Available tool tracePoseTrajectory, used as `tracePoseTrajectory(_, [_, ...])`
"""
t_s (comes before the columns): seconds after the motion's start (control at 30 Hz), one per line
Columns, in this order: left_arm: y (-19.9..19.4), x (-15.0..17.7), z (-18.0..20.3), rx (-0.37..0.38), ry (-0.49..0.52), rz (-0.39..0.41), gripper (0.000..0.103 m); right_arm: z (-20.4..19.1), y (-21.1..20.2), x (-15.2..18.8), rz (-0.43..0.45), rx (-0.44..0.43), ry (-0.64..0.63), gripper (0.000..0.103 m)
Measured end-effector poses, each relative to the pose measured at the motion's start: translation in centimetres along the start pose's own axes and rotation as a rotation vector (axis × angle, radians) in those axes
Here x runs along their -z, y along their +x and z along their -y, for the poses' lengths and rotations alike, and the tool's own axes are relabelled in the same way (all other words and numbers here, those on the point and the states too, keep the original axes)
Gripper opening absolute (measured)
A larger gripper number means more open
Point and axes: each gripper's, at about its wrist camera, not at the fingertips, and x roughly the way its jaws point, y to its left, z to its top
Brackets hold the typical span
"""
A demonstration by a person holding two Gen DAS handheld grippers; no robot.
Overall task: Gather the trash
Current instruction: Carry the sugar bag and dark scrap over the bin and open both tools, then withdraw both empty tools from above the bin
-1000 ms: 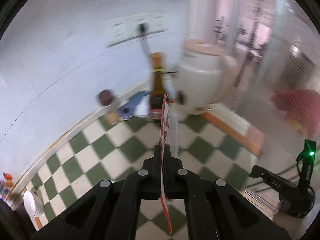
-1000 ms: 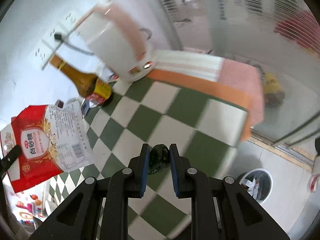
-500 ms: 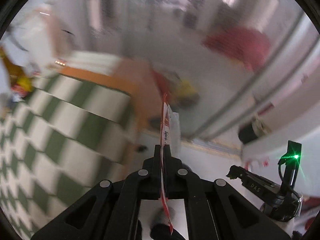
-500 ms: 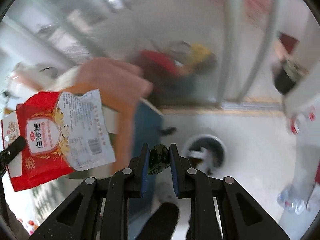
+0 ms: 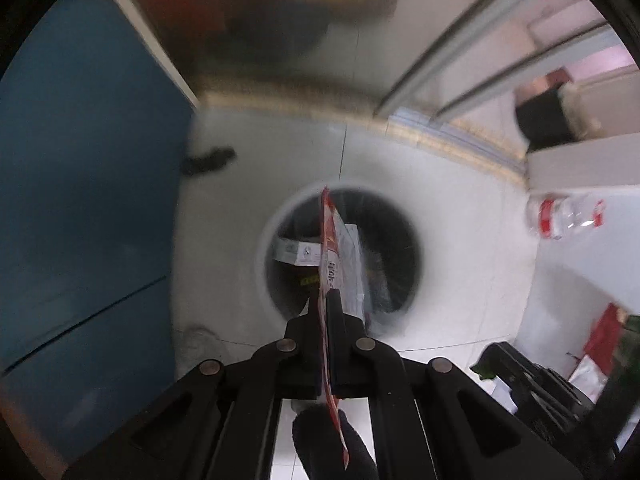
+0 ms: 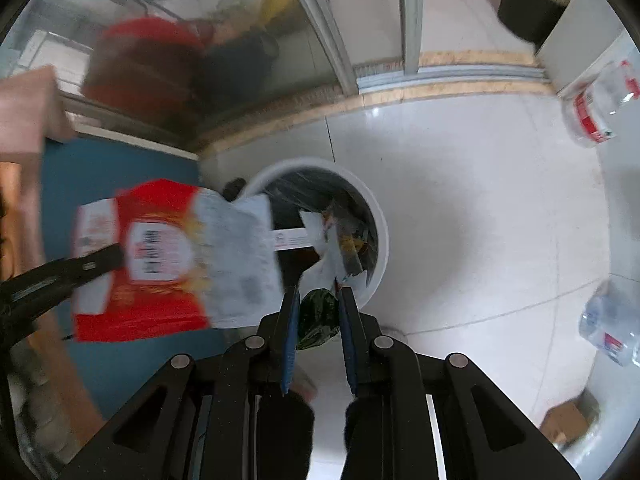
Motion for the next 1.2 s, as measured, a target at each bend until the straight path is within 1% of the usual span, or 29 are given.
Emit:
tracePoseTrajectory(0.1, [5.8, -0.9, 0.6, 0.003, 0.012, -0.06, 0.0, 1.2, 4.5, -0.8, -0.006, 0.008, -0.007, 0.02])
tracePoseTrajectory(0.13, [7.6, -1.1, 0.9, 0.014, 0.012, -0.085, 0.0, 1.6, 5.4, -0.9, -0.011, 0.009, -0.005, 0.021])
tracePoseTrajectory(0.2, [9.9, -1.2, 1.3, 0.019, 0.02, -0.116, 0.0, 2.2, 7.5, -1.2, -0.025, 0.006, 0.006, 0.021])
tracePoseTrajectory(0.27, [10.6, -1.3, 0.9, 0.013, 0.026, -0.131, 0.004, 2.3, 8.7, -1.6, -0.038, -0.002, 0.0, 0.021])
tracePoseTrajectory(0.3, [10.7, -1.3, 1.1, 0.002, 0.025, -0.135, 0.004, 2.2, 9.3, -1.8, -0.047, 0.002, -0.006, 0.021])
tracePoseTrajectory(0.4, [9.4, -1.0, 0.7, 0.009, 0.001, -0.12, 0.005, 2.3, 10.2, -2.3, -0.084, 0.002, -0.011, 0.022])
tracePoseTrajectory(0.43, [8.4, -0.9, 0.5, -0.006, 0.003, -0.096, 0.006, 2.2, 10.0, -2.3, -0.089, 0.004, -0.01, 0.028])
tracePoseTrajectory(0.47, [7.8, -0.9, 0.6, -0.03, 0.016, -0.064, 0.011, 2.2, 9.8, -2.3, -0.088, 0.007, -0.009, 0.047])
tracePoseTrajectory(0.5, [6.9, -0.7, 0.7, -0.05, 0.026, -0.035, 0.021, 2.1, 9.3, -2.2, -0.084, 0.012, -0.01, 0.059])
tracePoseTrajectory(0.53, [5.6, -0.4, 0.7, -0.072, 0.031, -0.005, 0.066, 2.0, 8.6, -2.1, -0.074, 0.021, -0.013, 0.071])
tracePoseTrajectory(0.57, [4.7, -0.2, 0.5, -0.084, 0.031, 0.012, 0.103, 1.9, 7.9, -1.9, -0.061, 0.038, -0.022, 0.075])
tracePoseTrajectory(0.6, [3.4, 0.1, 0.5, -0.085, 0.025, 0.037, 0.103, 1.8, 7.2, -1.7, -0.05, 0.055, -0.034, 0.077])
tracePoseTrajectory(0.63, [2.0, 0.5, 0.5, -0.092, 0.025, 0.052, 0.103, 1.7, 6.6, -1.6, -0.044, 0.073, -0.041, 0.082])
tracePoseTrajectory(0.67, [1.0, 0.8, 0.5, -0.112, 0.027, 0.062, 0.103, 1.6, 5.9, -1.4, -0.04, 0.089, -0.045, 0.091])
tracePoseTrajectory(0.7, [-0.7, 1.5, 0.6, -0.139, 0.03, 0.082, 0.103, 1.5, 4.9, -0.9, -0.032, 0.105, -0.051, 0.096])
tracePoseTrajectory(0.73, [-1.9, 2.0, 0.8, -0.15, 0.032, 0.099, 0.103, 1.3, 3.9, -0.6, -0.022, 0.118, -0.058, 0.103])
tracePoseTrajectory(0.83, [-6.4, 4.0, 1.3, -0.199, 0.037, 0.15, 0.103, 0.6, -0.3, 0.6, 0.021, 0.154, -0.078, 0.103])
tracePoseTrajectory(0.97, [-12.9, 7.0, 1.6, -0.223, 0.041, 0.21, 0.103, -0.8, -7.1, 2.4, 0.093, 0.186, -0.103, 0.103])
tracePoseTrajectory(1.07, [-17.8, 9.0, 2.5, -0.223, 0.048, 0.258, 0.103, -2.1, -13.1, 4.3, 0.155, 0.194, -0.13, 0.103])
tracePoseTrajectory(1.17, [-23.6, 11.9, 3.2, -0.218, 0.054, 0.316, 0.103, -3.3, -19.4, 6.6, 0.212, 0.199, -0.145, 0.103])
tracePoseTrajectory(1.2, [-24.6, 12.6, 3.3, -0.214, 0.056, 0.329, 0.103, -3.7, -21.7, 7.6, 0.233, 0.198, -0.148, 0.103])
